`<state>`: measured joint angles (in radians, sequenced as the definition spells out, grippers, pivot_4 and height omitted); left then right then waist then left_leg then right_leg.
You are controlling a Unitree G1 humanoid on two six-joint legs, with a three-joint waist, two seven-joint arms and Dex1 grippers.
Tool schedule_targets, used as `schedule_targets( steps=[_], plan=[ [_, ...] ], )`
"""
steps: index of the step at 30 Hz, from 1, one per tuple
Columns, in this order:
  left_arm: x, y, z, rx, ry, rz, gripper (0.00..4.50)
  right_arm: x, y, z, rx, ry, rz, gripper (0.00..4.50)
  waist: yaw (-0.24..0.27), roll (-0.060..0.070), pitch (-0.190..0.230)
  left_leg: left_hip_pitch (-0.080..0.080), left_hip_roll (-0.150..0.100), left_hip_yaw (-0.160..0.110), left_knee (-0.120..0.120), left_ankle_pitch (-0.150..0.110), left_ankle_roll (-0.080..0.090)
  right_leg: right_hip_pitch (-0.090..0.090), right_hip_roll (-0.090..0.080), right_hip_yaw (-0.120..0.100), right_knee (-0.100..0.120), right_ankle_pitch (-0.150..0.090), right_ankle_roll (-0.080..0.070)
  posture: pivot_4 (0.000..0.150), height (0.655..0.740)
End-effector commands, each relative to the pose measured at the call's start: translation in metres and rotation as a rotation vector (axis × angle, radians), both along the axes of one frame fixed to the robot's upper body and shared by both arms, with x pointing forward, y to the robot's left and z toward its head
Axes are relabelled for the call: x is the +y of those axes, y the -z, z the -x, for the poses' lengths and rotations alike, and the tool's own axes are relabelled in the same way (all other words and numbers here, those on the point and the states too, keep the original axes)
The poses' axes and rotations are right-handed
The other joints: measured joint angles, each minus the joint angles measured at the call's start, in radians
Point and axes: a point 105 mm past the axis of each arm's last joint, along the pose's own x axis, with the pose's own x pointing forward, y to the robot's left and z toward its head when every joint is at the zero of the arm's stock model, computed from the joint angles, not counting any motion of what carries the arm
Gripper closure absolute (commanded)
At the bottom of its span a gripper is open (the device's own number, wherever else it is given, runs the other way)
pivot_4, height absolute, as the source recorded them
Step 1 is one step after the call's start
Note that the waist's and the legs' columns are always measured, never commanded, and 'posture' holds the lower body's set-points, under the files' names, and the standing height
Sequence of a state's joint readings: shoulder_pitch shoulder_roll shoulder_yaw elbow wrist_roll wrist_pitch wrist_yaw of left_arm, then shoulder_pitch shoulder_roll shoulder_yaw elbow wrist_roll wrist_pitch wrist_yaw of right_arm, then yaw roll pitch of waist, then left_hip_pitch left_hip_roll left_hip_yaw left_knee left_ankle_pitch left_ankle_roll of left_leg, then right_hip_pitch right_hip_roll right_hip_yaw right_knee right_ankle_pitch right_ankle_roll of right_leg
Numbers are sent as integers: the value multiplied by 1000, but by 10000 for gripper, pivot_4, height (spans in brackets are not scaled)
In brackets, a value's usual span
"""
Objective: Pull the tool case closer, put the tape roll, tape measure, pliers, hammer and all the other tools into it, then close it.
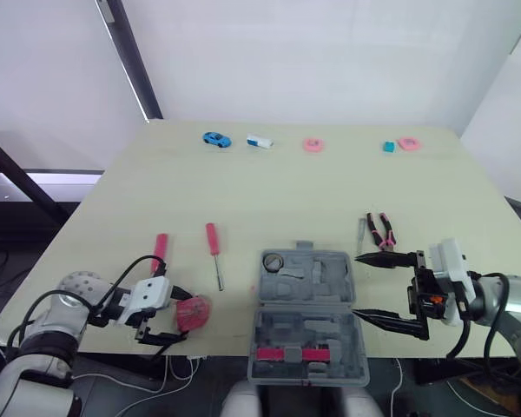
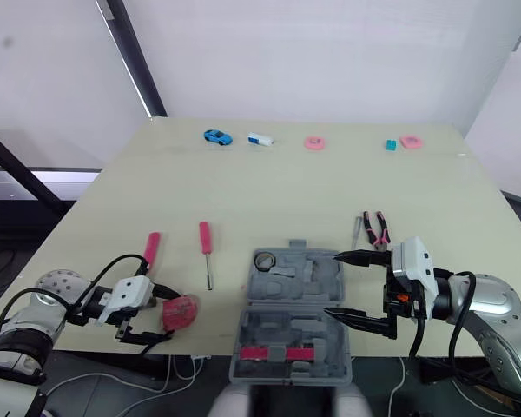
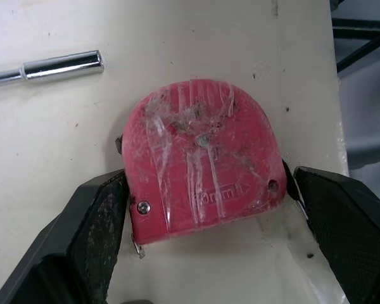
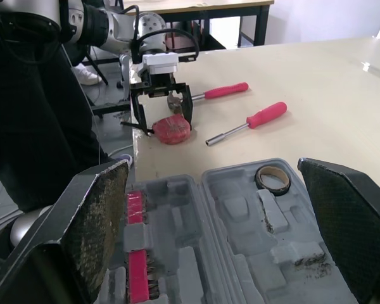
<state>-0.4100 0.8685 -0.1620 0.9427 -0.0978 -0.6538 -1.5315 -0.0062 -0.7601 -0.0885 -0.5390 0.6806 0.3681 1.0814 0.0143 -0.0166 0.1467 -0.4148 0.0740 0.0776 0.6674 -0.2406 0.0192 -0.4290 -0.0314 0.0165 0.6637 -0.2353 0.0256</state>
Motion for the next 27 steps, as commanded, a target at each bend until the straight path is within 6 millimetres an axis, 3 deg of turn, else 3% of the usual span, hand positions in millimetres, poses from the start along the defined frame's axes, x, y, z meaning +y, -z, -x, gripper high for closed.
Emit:
schedule_targets(
  steps=[1,5,14,20,23,24,27],
  plan=[
    [9,19,13,73,-29,-39,1192,0,-10,4,-46,-9,-3,0,0,3,-2,0,0,0,0,0,0,0,0,0,0,0,0,1500,7400],
    [6,20,10,94,-93,36,1192,0,-9,3,-44,-10,-3,0,-1,11,-7,1,0,0,0,0,0,0,0,0,1,0,0,1500,7400],
    [-2,27,6,107,-156,109,1192,1,-8,3,-39,-9,-6,0,1,14,-10,1,0,-1,1,0,0,1,1,0,1,0,0,1500,7400],
    [-7,33,14,111,-135,135,1192,2,-7,3,-39,-9,-11,0,1,16,-11,1,0,-2,1,0,0,1,0,0,1,0,0,1500,7400],
    [-11,36,17,112,-134,156,9038,2,-7,3,-39,-10,-12,0,0,15,-12,1,0,-2,1,0,0,1,0,0,1,0,0,1500,7400],
    [-11,36,18,113,-134,159,13998,3,-7,3,-39,-11,-12,0,0,15,-12,1,0,-2,1,0,0,1,0,0,1,0,0,1500,7400],
    [-13,36,18,112,-134,172,14947,3,-7,4,-36,-13,-12,0,0,15,-12,0,0,-1,1,0,0,1,0,0,1,0,0,1500,7400]
  ],
)
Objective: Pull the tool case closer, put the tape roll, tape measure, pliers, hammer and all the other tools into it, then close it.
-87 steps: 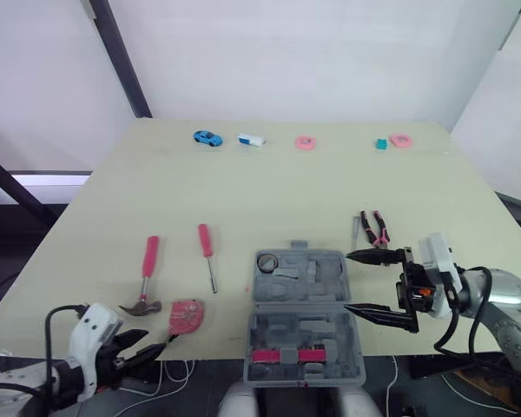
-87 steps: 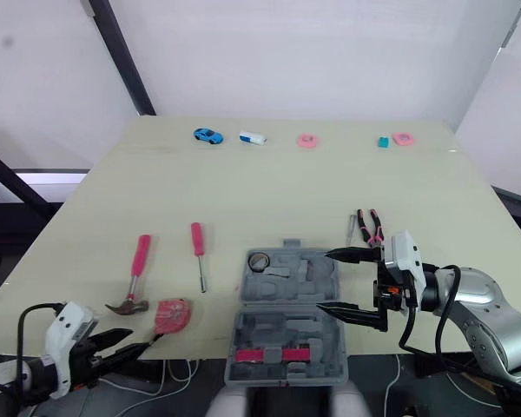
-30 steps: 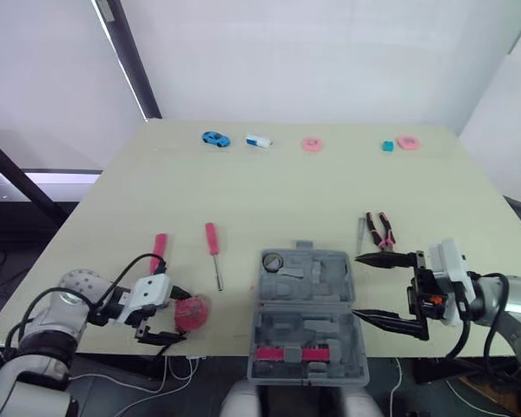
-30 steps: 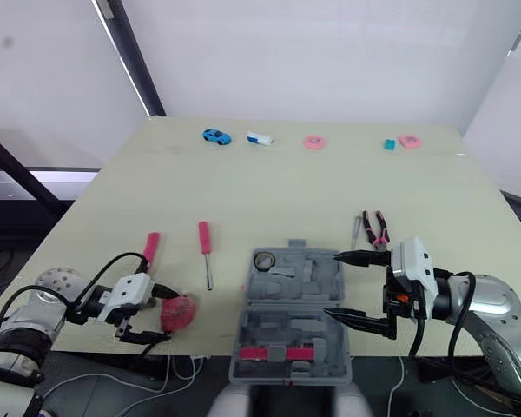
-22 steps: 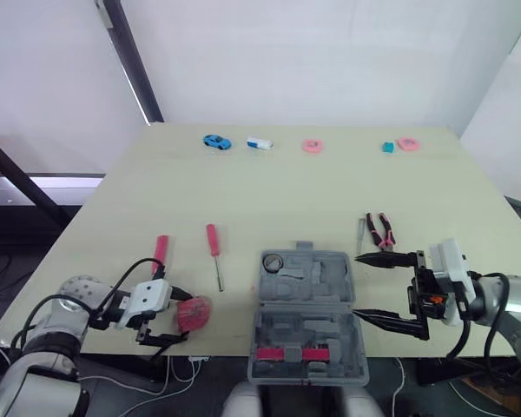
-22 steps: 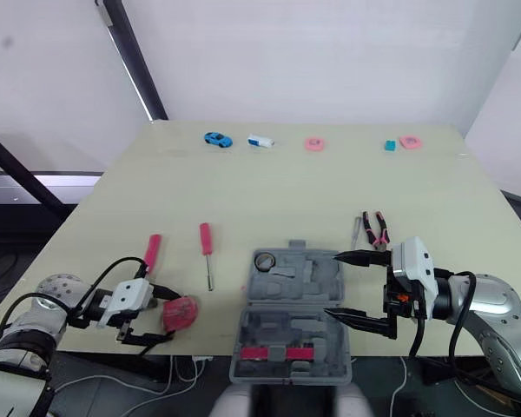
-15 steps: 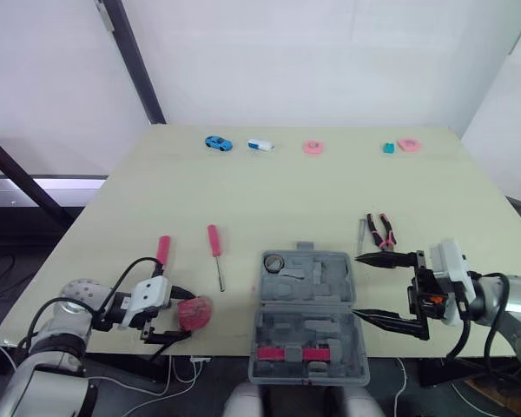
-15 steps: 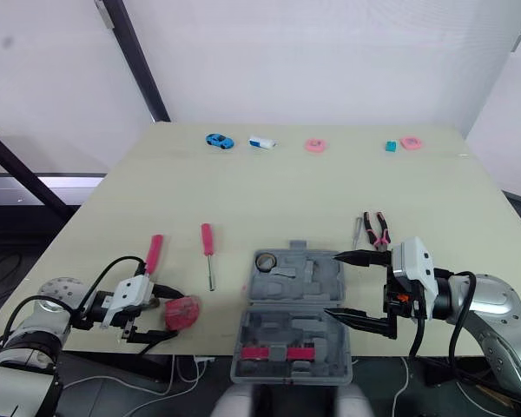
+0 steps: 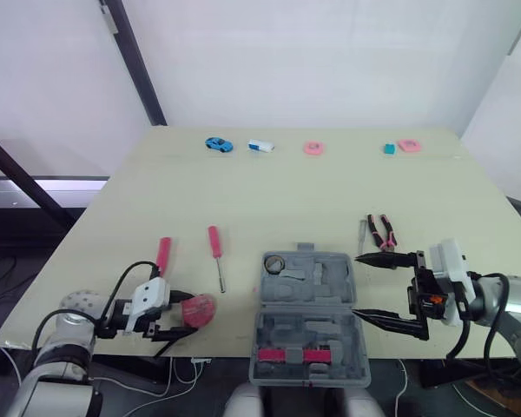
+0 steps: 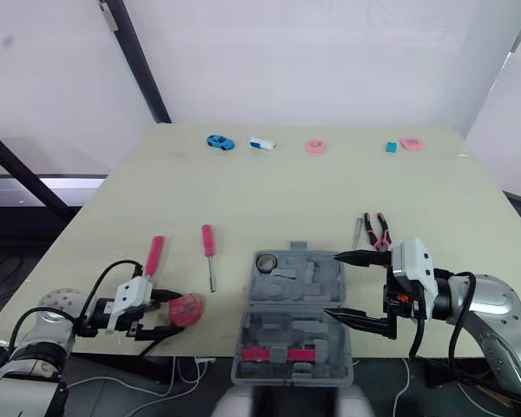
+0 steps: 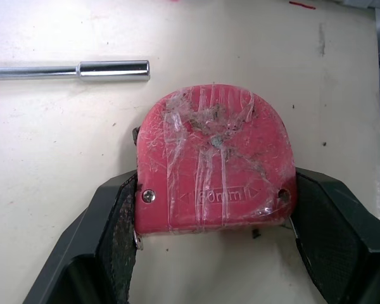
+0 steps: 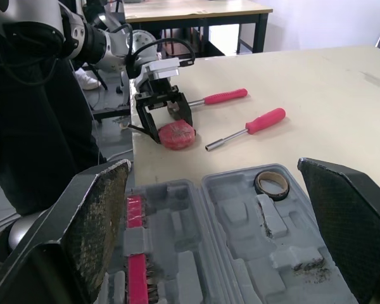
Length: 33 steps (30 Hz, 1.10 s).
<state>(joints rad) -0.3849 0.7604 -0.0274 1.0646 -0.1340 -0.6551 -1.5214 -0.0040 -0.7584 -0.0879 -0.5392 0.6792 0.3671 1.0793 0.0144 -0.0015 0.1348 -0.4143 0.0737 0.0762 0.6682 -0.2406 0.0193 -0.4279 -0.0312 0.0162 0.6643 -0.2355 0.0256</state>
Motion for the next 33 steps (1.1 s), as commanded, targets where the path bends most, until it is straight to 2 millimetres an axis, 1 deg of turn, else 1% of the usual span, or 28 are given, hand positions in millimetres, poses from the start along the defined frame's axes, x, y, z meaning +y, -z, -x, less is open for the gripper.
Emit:
schedule_targets(
  steps=[1,4,7,9,12,13,14,16,18,21,23,24,25,26,27,29,33],
  plan=[
    [-6,19,18,110,37,0,14947,3,-7,4,-36,-16,-11,0,0,0,0,0,0,0,0,0,0,0,0,0,0,0,0,1500,7400],
    [-8,14,15,92,40,17,14947,4,-7,3,-34,-17,-12,0,0,0,0,0,0,0,0,0,0,0,0,0,0,0,0,1500,7400],
    [-12,-1,10,48,60,58,14947,6,-6,3,-25,-16,-15,0,-1,-1,0,0,0,0,0,0,0,0,0,0,0,0,0,1500,7400],
    [-15,-14,9,25,84,77,14947,7,-6,2,-9,-6,-26,0,-1,-3,1,-1,0,0,0,0,0,0,0,0,0,0,0,1500,7400],
    [-23,-33,9,3,114,99,14947,8,-6,1,10,11,-35,0,-2,-10,5,-1,0,-1,0,0,0,-1,0,-1,0,0,0,1500,7400],
    [-28,-43,7,-10,126,111,14947,8,-4,-1,16,34,-22,0,-3,-12,6,-2,1,-1,0,0,0,-1,0,-1,0,0,0,1500,7400],
    [-33,-53,6,-23,142,119,14947,9,-3,-3,17,50,-10,0,-3,-15,7,-2,1,-1,0,0,0,-1,0,-1,0,0,0,1500,7400],
    [-46,-72,4,-42,170,135,14947,12,-1,-6,26,81,7,0,-1,-16,8,-2,1,-2,0,0,0,-1,0,-1,0,0,0,1500,7400],
    [-55,-82,3,-49,183,144,14947,15,-1,-7,35,89,13,0,-2,-16,8,-2,1,-1,0,0,0,-1,0,-1,0,0,0,1500,7400],
    [-83,-111,-5,-89,237,169,14947,19,-3,-16,68,162,62,0,-3,-17,8,-2,1,-1,0,0,0,-1,0,0,-1,0,0,1500,7400],
    [-98,-124,-7,-101,262,176,14947,22,-3,-17,168,164,70,0,-3,-20,10,-2,1,-1,0,0,0,-1,1,-1,-1,0,0,1500,7400],
    [-103,-127,-8,-101,267,177,14947,22,-1,-17,211,169,78,0,-3,-20,10,-2,1,-2,0,0,0,-1,1,-1,-1,0,0,1500,7400],
    [-108,-131,-9,-108,275,172,14947,23,-2,-20,222,188,81,0,-3,-20,10,-2,1,-1,0,0,0,-1,1,0,-1,0,0,1500,7400],
    [-120,-140,-12,-126,301,175,14947,26,-1,-21,299,192,64,0,-3,-20,10,-2,1,-1,0,0,0,-1,1,0,-1,0,0,1500,7400],
    [-130,-148,-14,-147,332,174,14947,29,0,-24,335,197,58,0,-3,-20,10,-2,1,-1,0,0,0,-1,1,0,-1,0,0,1500,7400],
    [-145,-158,-15,-168,367,180,14947,35,0,-24,408,190,47,0,-3,-23,12,-3,1,-2,0,0,0,-1,2,0,-1,0,0,1500,7400],
    [-170,-171,-20,-208,443,160,14947,47,0,-27,599,162,5,0,-4,-23,13,-3,0,-2,0,0,0,-1,3,1,-2,0,0,1500,7400]
  ],
)
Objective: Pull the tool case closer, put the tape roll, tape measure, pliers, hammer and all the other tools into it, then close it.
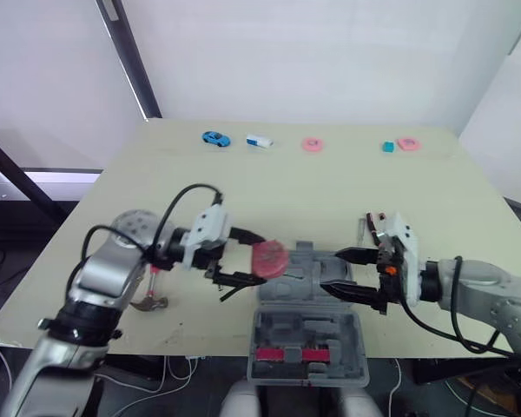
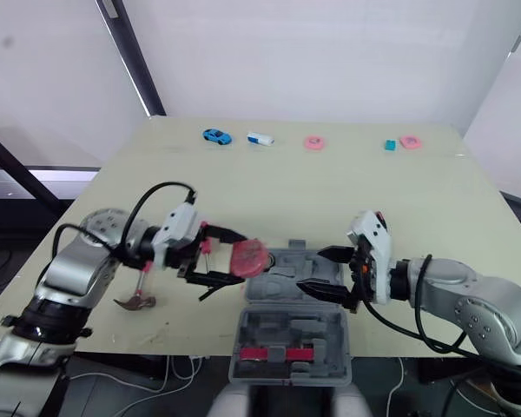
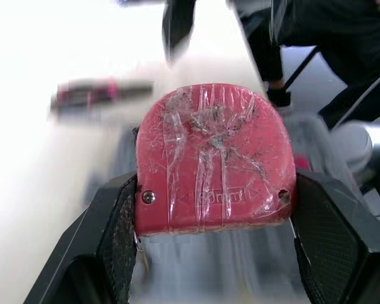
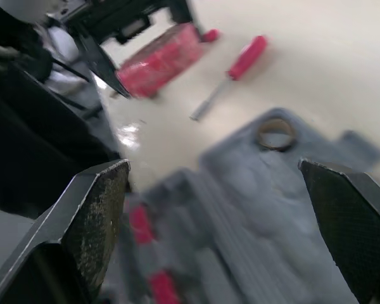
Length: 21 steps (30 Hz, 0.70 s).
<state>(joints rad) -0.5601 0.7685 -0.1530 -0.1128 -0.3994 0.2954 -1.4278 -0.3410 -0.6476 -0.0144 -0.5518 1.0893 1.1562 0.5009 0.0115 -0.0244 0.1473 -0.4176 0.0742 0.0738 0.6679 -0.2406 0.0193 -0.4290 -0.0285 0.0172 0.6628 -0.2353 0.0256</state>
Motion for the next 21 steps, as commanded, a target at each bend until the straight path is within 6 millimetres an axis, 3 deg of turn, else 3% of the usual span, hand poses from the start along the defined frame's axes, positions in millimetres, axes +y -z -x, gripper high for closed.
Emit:
schedule_targets(
  steps=[1,6,11,17,21],
  plan=[
    [-19,-10,-1,-56,60,-19,14947,7,-7,-2,124,-2,-66,0,-2,0,0,0,0,0,0,0,0,0,0,0,0,0,0,1500,7400],
    [-35,-15,-4,-100,112,-48,14947,16,-25,-12,260,18,-196,0,-8,0,0,0,0,-1,0,0,0,0,1,1,0,2,3,1500,7400],
    [-35,-15,-4,-120,130,-67,14947,17,-38,-13,352,46,-267,0,-17,0,0,-1,0,-1,-1,0,0,0,1,1,-1,2,4,1500,7400],
    [-36,-13,-4,-142,130,-61,14948,16,-34,-17,401,91,-275,0,-25,0,0,-1,0,-2,-1,0,0,0,1,1,0,2,4,1500,7400],
    [-37,-12,-4,-152,120,-59,14948,19,-30,-16,419,94,-271,11710,-25,0,0,-1,0,-2,-1,0,0,0,1,1,-1,2,4,1500,7400]
  ],
)
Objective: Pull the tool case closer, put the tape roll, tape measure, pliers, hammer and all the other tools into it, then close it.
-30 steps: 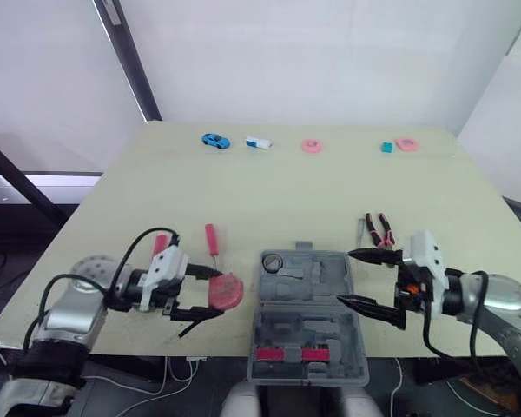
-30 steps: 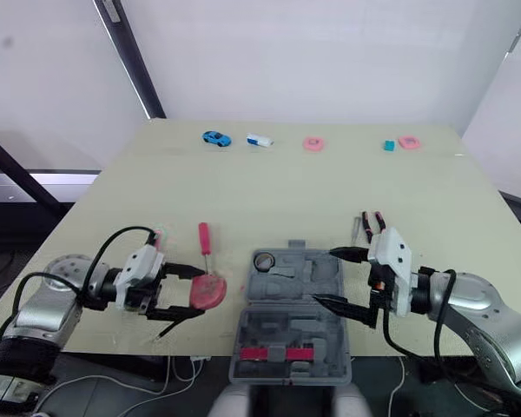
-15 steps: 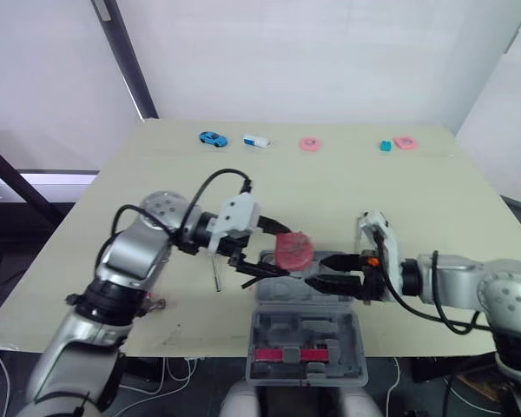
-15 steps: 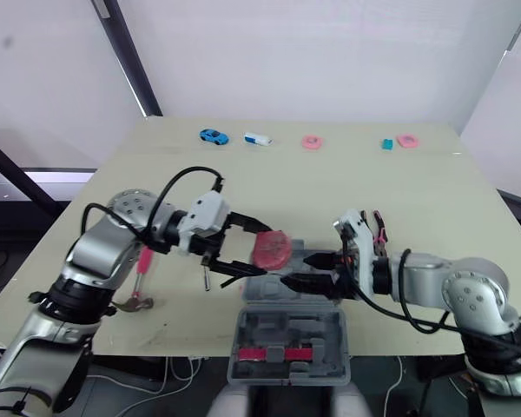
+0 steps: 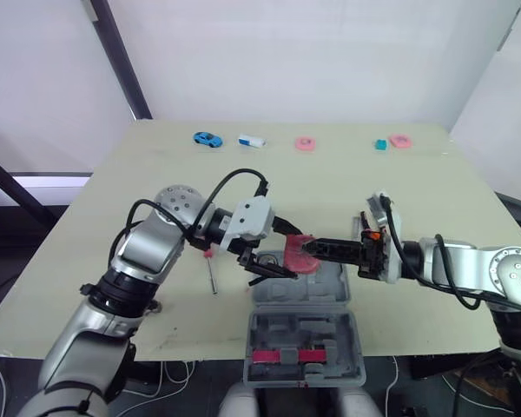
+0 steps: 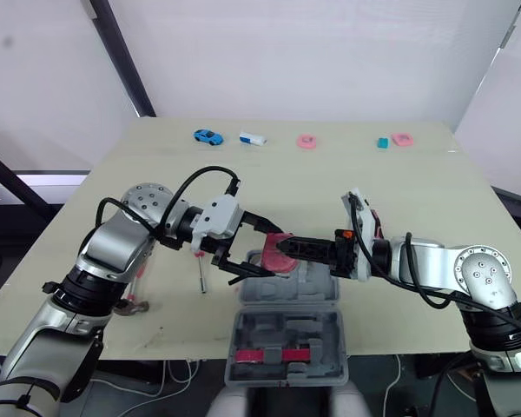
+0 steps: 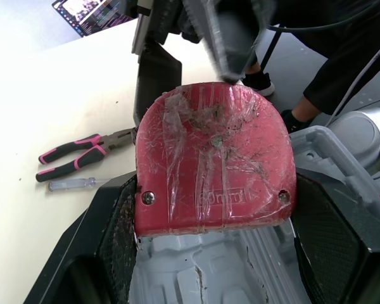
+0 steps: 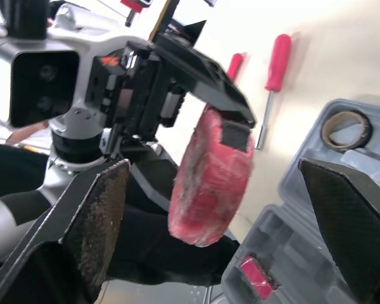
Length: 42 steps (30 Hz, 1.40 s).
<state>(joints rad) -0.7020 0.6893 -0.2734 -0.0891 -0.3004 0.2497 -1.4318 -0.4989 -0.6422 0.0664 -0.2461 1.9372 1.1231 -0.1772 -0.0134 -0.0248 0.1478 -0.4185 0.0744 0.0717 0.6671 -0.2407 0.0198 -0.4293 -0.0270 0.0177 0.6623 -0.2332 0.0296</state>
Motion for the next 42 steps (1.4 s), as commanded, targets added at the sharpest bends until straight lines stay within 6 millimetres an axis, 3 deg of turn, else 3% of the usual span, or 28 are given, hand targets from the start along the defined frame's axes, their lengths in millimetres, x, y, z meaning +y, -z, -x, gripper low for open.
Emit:
schedule_targets(
  steps=[1,5,7,10,12,14,17,20,25,29,35,42],
  plan=[
    [-2,-4,2,-42,7,17,14948,5,-6,4,-1,-20,-37,15847,0,0,0,0,0,0,0,0,0,0,0,0,0,0,0,1500,7400],
    [-5,-2,1,-48,-5,30,14952,8,-2,5,9,-35,-17,36201,0,-1,0,0,0,0,0,0,0,0,0,0,0,0,0,1500,7400],
    [-5,-1,1,-49,-6,35,14956,8,-2,4,11,-30,-21,38435,0,0,0,0,0,0,0,0,0,0,0,0,0,0,0,1500,7400],
    [-6,1,4,-32,-11,55,14957,8,-2,4,13,-29,-20,38630,0,0,1,0,0,0,0,0,0,0,0,0,0,0,0,1500,7400],
    [-7,0,6,1,-12,93,4949,7,-1,4,15,-32,-14,38631,0,0,0,0,0,0,0,0,0,0,0,0,0,0,0,1500,7400],
    [-8,-3,6,42,-44,152,0,5,0,4,19,-34,-4,40171,0,0,1,0,0,0,0,0,0,0,0,0,0,0,0,1500,7400],
    [-4,-8,10,151,-114,280,0,-9,4,3,33,-17,25,40361,0,-1,1,-1,0,0,0,0,0,0,0,0,0,0,0,1500,7400],
    [12,-7,20,269,-192,377,0,-43,10,2,64,28,100,40361,0,0,1,-1,0,0,0,0,0,-1,0,0,-1,0,0,1500,7400],
    [31,0,37,306,-277,454,0,-91,17,3,155,100,214,40361,1,-1,2,-1,0,1,0,0,0,-1,-2,1,-1,-1,1,1500,7400],
    [43,10,47,297,-303,486,0,-118,32,0,235,158,307,40361,1,-2,2,0,0,1,0,0,0,-1,-2,1,-1,-1,1,1500,7400],
    [57,21,57,346,-291,515,0,-123,62,-16,305,177,383,40361,0,-2,2,1,0,2,0,0,0,-1,-1,1,-1,-3,-2,1500,7400],
    [58,31,63,323,-268,479,0,-130,100,-34,362,211,485,40361,6,-1,2,-1,-1,2,0,0,0,-2,-1,1,-1,-3,-3,1500,7400]
  ],
)
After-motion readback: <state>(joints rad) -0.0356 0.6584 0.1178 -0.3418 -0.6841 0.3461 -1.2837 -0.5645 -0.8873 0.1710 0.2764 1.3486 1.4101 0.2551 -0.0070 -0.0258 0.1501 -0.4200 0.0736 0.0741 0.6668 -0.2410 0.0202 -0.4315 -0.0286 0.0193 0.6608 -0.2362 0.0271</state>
